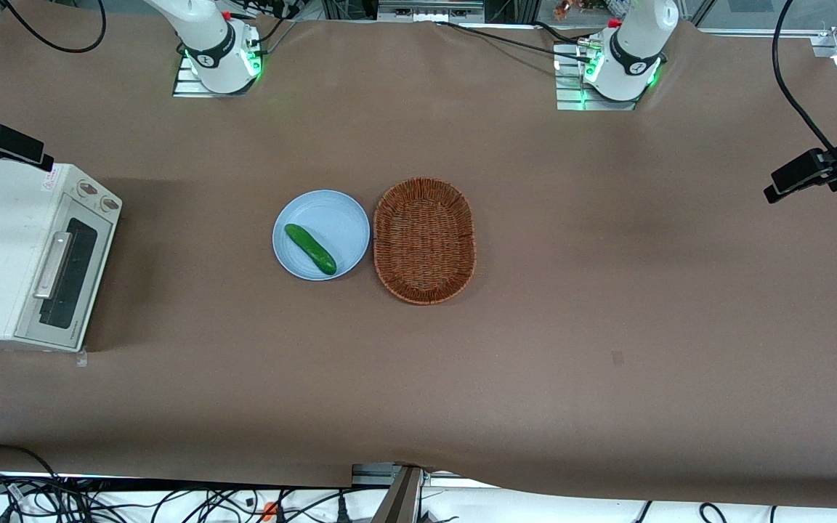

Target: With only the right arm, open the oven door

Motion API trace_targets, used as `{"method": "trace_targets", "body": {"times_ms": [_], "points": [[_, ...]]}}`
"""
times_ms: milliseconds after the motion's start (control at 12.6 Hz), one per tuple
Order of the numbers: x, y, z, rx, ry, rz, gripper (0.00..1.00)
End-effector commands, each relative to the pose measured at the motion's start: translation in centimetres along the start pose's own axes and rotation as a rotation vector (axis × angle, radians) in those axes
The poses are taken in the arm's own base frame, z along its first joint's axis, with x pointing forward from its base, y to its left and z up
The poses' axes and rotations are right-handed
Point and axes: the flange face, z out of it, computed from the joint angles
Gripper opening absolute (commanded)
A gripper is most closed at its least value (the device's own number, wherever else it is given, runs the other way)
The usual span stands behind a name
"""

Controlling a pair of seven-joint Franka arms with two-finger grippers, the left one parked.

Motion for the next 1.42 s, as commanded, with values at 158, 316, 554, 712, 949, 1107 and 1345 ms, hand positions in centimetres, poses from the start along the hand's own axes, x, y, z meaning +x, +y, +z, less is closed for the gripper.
{"method": "trace_targets", "body": {"times_ms": [158, 316, 554, 712, 949, 1107, 1345], "points": [[-0.8, 0.6, -0.2, 0.010, -0.010, 0.002, 1.00], [-0.8, 0.6, -0.2, 0.008, -0.010, 0.002, 1.00], [-0.7, 0.5, 0.2, 0.006, -0.022, 0.001, 1.00], [-0.9, 0.4, 0.8, 0.004, -0.061, 0.008, 1.00], [-0.8, 0.3, 0.9, 0.003, -0.065, 0.002, 1.00], [-0.6, 0.3, 1.3, 0.002, -0.073, 0.002, 1.00], [-0.5, 0.3, 1.6, 0.000, -0.082, 0.003, 1.00]]}}
